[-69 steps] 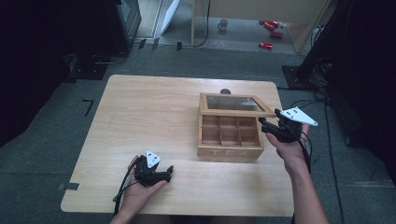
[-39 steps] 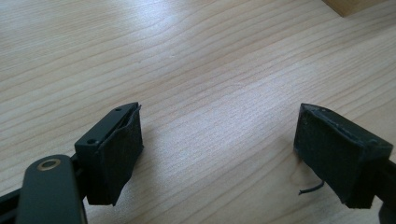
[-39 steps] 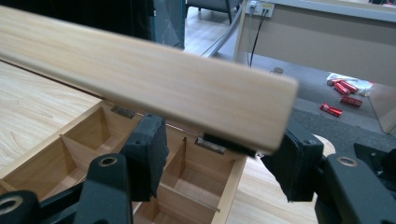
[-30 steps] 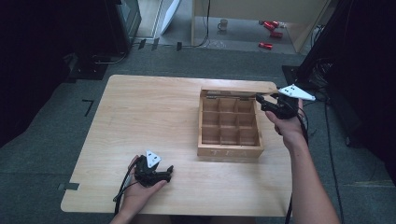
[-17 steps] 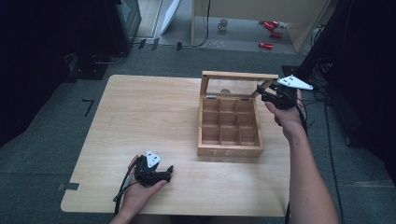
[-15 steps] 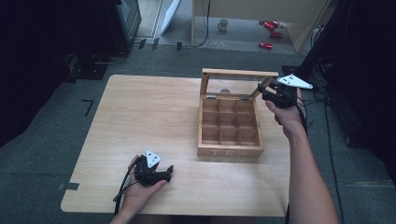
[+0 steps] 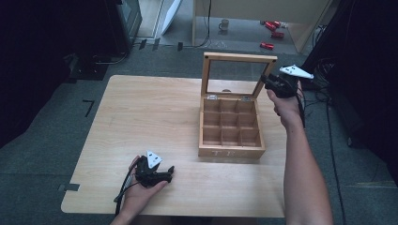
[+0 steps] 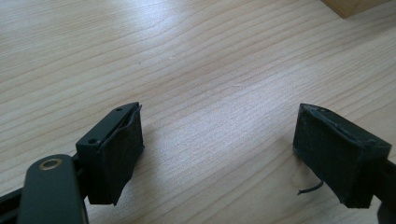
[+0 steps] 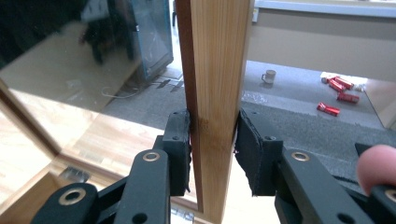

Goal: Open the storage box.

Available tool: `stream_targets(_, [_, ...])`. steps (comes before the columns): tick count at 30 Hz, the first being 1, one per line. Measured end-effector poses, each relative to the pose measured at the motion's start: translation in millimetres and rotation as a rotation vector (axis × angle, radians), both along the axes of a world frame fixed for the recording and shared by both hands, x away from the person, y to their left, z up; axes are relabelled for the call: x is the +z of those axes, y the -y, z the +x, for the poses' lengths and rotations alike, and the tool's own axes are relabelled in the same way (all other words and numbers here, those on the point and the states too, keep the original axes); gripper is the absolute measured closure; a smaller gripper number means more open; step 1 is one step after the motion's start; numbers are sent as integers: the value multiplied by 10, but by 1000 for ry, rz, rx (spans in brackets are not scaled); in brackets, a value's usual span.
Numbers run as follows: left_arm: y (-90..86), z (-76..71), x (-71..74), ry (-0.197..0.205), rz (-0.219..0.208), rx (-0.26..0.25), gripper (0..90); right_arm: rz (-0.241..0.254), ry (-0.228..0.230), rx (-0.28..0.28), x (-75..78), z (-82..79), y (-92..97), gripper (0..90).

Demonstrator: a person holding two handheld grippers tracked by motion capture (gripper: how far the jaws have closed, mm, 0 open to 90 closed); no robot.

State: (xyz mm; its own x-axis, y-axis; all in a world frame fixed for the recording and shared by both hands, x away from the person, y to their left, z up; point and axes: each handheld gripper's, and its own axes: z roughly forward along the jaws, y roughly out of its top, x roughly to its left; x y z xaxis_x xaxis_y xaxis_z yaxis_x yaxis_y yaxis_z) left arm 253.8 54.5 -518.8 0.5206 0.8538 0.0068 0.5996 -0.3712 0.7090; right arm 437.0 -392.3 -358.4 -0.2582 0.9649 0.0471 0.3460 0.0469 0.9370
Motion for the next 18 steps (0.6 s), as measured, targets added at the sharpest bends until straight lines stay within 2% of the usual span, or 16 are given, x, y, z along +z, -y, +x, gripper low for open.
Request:
stream_targets(10, [-1,0,0,2,2,-1,166,50,-61,-62,39,342,-25,671])
stream_targets(18, [0,-1,0,2,1,-1,168,69,-84,-107,11,546,-56,676])
